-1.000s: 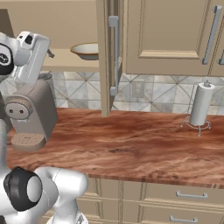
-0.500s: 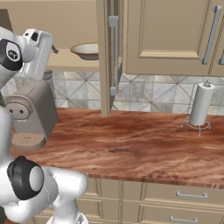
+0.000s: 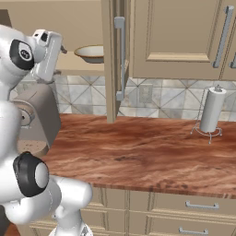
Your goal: Pick up the bowls from the cabinet and place each bowl in front of a stool on the dining counter.
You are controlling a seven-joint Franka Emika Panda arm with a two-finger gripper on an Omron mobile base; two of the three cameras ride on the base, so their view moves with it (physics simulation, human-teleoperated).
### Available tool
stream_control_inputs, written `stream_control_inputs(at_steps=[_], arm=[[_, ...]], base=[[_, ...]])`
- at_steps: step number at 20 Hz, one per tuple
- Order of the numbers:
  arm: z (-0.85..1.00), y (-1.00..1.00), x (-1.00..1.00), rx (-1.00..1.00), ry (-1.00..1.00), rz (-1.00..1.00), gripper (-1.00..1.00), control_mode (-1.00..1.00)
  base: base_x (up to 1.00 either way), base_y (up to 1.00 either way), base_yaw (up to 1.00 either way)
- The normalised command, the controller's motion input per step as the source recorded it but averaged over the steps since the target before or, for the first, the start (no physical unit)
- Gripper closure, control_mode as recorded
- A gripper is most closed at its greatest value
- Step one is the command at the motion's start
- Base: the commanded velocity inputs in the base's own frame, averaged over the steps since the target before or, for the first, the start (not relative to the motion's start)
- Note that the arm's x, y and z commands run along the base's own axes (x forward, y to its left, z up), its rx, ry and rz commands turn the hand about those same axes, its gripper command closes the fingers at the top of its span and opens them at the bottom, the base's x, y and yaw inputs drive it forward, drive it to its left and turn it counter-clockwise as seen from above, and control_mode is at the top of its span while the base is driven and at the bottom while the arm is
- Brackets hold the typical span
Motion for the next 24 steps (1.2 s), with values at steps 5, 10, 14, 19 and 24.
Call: stream_control_inputs(at_steps=[5,10,14,19,24], arm=[[0.0,0.0,0.42,0.0,0.01,-0.01,-1.0,-1.0],[0.01,0.0,0.36,0.0,0.1,0.0,-1.0,-1.0],[0.0,0.0,0.44,0.0,0.04,0.0,-1.0,-1.0],[0.0,0.0,0.46,0.0,0.0,0.0,-1.0,-1.0],[-0.01,0.0,0.3,0.0,0.0,0.0,-1.0,-1.0]], base=[[0.0,0.0,0.0],[0.0,0.0,0.0],[0.0,0.0,0.0],[0.0,0.0,0.0],[0.0,0.0,0.0]])
